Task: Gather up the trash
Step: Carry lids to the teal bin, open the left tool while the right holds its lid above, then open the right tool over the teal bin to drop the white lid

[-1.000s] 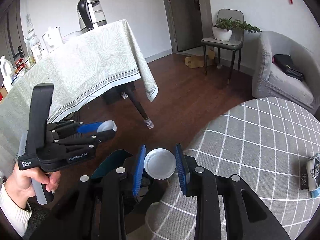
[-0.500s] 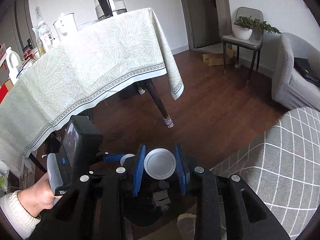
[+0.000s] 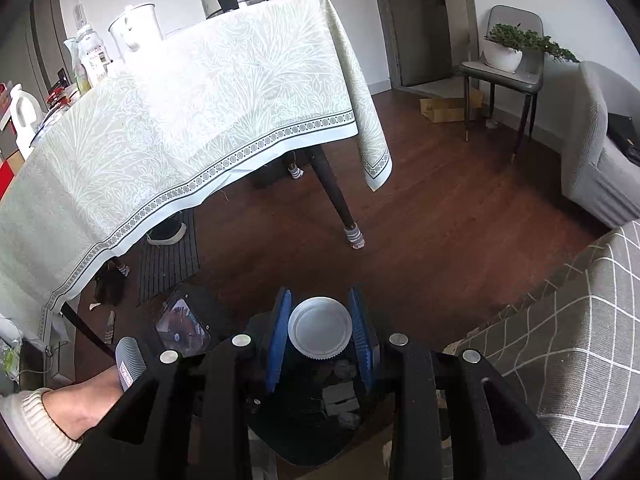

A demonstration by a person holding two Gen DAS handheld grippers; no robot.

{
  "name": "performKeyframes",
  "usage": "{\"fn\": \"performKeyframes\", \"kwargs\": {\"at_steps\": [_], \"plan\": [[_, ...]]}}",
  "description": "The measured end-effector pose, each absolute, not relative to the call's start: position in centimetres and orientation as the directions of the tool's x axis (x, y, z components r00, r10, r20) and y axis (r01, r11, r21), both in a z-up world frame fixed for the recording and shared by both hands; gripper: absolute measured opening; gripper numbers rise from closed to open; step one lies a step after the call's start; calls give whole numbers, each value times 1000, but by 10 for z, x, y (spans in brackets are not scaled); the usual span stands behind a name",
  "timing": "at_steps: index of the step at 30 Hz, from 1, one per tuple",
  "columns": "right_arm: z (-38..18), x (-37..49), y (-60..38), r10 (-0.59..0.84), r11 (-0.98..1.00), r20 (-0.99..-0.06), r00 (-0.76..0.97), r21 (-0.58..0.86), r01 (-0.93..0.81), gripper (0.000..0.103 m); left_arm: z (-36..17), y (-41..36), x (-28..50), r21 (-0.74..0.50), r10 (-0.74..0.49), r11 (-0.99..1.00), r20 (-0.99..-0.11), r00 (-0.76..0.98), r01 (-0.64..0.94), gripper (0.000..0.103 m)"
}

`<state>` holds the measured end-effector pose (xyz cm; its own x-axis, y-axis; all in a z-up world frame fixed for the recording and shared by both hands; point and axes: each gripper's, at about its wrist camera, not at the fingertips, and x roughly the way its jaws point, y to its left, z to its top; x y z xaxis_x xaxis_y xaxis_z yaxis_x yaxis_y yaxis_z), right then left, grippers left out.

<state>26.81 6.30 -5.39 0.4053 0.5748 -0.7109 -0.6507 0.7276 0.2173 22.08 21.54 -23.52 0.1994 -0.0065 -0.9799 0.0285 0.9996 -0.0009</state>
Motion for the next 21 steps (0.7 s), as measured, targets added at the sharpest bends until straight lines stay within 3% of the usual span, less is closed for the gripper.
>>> {"fn": "performKeyframes", "kwargs": {"at_steps": [3, 4, 8, 21], "plan": [[-58, 269, 69, 572, 725, -718, 396, 217, -653, 30, -245, 218, 214, -4, -13, 999, -986, 169, 50, 51], [-59, 269, 71, 571, 725, -720, 395, 216, -654, 30, -247, 220, 212, 2, -6, 999, -987, 159, 54, 59], [-64, 272, 78, 567, 724, -726, 389, 215, -655, 30, -252, 224, 208, -1, -9, 998, -990, 138, 60, 67], [-91, 277, 86, 532, 736, -773, 347, 218, -641, 30, -201, 247, 201, -53, -40, 998, -961, 273, -42, 71]]}}
